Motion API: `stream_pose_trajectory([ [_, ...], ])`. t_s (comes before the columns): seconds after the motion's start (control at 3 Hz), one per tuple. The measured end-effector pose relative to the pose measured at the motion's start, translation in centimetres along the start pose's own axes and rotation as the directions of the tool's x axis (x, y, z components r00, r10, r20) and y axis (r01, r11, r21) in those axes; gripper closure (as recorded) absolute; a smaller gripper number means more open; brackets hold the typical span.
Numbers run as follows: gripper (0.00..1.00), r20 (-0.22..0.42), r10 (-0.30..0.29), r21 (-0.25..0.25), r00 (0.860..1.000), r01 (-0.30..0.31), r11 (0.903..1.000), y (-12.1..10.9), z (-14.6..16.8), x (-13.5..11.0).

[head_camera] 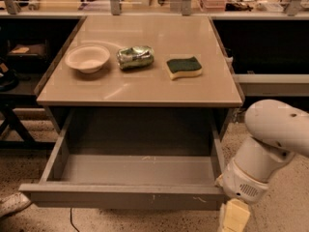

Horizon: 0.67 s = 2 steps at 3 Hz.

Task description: Open top drawer

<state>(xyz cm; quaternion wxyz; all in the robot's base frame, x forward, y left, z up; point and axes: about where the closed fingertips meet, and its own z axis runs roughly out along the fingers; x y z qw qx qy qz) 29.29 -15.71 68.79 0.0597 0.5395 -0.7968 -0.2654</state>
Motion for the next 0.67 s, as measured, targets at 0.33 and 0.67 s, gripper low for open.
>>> stream_pose_trajectory([
  [0.33, 0.00, 0.000, 0.000, 0.000, 1.000, 0.000, 1.0000, 0.0, -0.2, -0.2],
  [0.67, 0.00, 0.026, 0.047, -0.013, 0.999, -0.046, 0.9988, 2.1, -0.2, 2.4],
])
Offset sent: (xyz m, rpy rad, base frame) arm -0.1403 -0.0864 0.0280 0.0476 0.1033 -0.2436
